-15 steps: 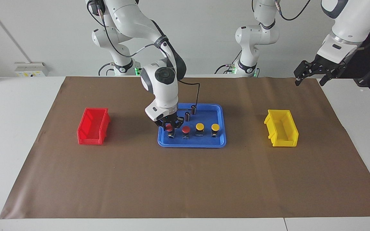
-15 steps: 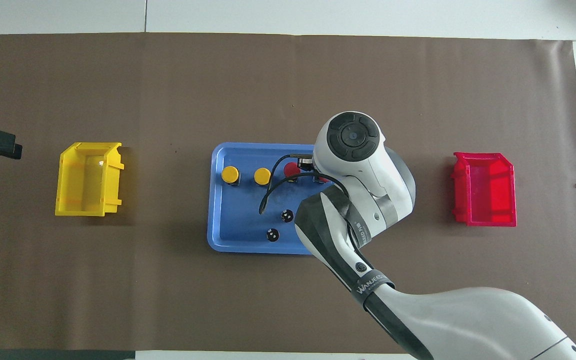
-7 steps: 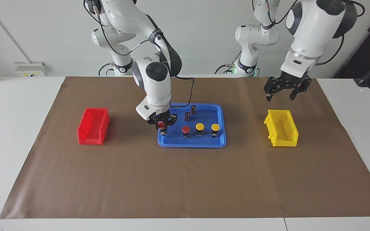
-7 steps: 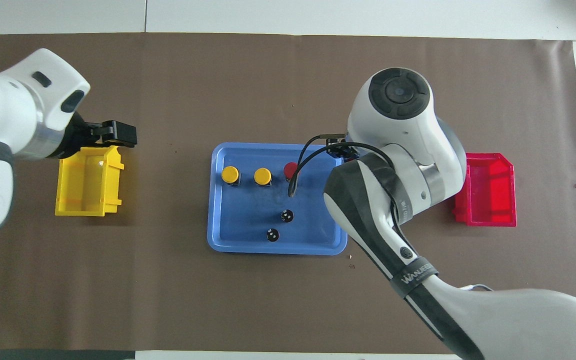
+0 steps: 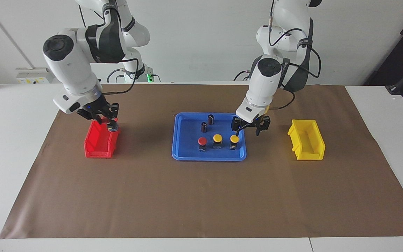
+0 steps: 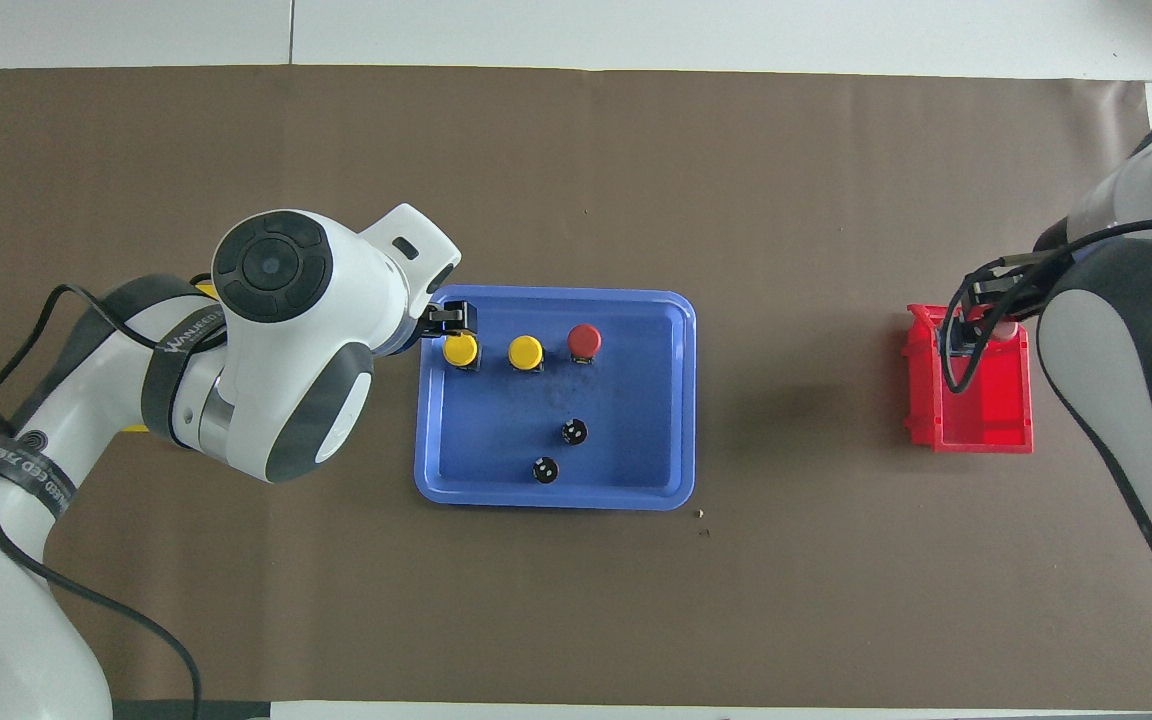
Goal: Sort red and yellow buttons by color
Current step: 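Carry the red button to the red bin while the left gripper reaches a yellow button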
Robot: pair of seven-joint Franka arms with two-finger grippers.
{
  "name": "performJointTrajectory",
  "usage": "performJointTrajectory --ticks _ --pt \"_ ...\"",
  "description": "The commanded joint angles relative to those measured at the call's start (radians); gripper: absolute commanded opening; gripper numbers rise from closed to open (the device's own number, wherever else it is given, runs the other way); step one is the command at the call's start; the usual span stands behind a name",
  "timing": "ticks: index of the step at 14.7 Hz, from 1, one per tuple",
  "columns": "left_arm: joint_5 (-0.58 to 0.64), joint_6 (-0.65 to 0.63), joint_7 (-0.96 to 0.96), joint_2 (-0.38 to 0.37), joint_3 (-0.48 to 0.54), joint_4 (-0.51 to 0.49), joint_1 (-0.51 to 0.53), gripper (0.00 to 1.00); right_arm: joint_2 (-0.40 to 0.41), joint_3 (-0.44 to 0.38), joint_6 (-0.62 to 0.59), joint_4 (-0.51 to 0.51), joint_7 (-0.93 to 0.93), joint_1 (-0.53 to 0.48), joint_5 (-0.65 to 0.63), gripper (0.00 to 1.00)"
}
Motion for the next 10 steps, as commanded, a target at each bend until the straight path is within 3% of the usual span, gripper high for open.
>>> performJointTrajectory --ticks 1,4,7,10 --pt "0.014 0.050 -0.031 -0.011 0.015 -0.048 -0.036 0.88 -0.087 0.018 0.142 -0.190 -0.081 -0.079 -0.003 0.12" --pt "0.014 0.064 -0.032 -0.011 0.015 -0.065 -0.052 0.88 -0.135 0.017 0.302 -0.348 -0.134 -0.099 -0.008 0.12" --pt "0.014 0.087 -0.042 0.013 0.015 -0.065 -0.061 0.86 -0.121 0.017 0.376 -0.402 -0.134 -0.102 -0.022 0.12" --pt "0.014 0.112 -0.059 0.033 0.015 -0.062 -0.064 0.78 -0.122 0.015 0.482 -0.492 -0.146 -0.130 -0.045 0.12"
